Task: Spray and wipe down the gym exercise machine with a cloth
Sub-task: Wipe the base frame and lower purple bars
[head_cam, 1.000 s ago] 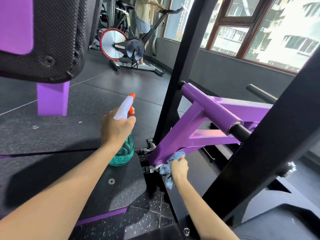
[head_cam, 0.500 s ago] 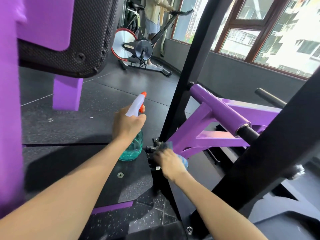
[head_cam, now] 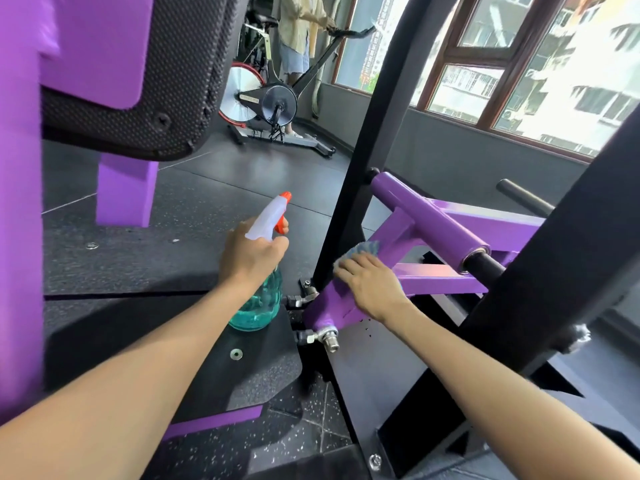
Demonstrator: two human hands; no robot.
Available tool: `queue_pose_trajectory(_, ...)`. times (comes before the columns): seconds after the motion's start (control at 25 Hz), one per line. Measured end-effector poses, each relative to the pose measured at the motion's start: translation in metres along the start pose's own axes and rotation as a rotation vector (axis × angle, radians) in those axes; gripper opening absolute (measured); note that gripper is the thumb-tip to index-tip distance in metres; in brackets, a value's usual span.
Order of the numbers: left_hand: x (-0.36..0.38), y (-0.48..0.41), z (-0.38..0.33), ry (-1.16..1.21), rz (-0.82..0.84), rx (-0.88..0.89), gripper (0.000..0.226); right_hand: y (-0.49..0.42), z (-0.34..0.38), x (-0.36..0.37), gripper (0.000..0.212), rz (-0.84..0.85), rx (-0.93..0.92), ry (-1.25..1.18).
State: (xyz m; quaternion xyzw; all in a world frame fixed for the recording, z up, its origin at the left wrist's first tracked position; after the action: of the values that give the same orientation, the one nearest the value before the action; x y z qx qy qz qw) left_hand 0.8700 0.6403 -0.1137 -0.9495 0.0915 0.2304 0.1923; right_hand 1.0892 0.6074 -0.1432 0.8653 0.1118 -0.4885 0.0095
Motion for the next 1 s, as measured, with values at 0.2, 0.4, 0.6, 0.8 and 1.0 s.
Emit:
queue_pose_trajectory(0.2, -0.003, 0.004, -0.004, 0.007, 0.011, -0.014, 0.046, -0.009, -0.064, -0.062, 0.045, 0.015, 0.427, 0.052)
queue_pose_trajectory(0.4, 0.003, 0.02, -0.027, 0.058, 0.016, -0.118, 0.028, 0.038, -0.045, -0.086, 0.053, 0.2, 0.478, 0.152)
queue_pose_trajectory(0.6, 0.024, 0.04, -0.082, 0.059, 0.056, -0.105, 0.045, 0.049, -0.064, -0.112, 0.041, 0.209, 0.561, 0.011)
queue_pose_trajectory(0.8, 0.015, 0.049, -0.195, 0.269, 0.194, 0.009, 0.029, 0.105, -0.066, -0.15, 0.037, 0.147, 0.37, -0.191)
queue_pose_trajectory(1.0, 0.03, 0.074, -0.235, 0.114, 0.429, 0.101, 0.015, 0.176, -0.099, -0.21, 0.058, -0.422, 0.285, -0.296)
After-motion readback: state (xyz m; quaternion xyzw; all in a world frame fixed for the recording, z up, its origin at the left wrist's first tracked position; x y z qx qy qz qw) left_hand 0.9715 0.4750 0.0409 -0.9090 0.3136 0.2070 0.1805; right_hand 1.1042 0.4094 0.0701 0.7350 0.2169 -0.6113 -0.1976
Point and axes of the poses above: each hand's wrist, its own y-axis away from the middle knuckle, its own x-axis out of the palm, z = x × y, the point moved 1 cm from there along -y, towards the middle knuckle, and after that the axes turned 12 degrees about z, right-handed, at the moved point
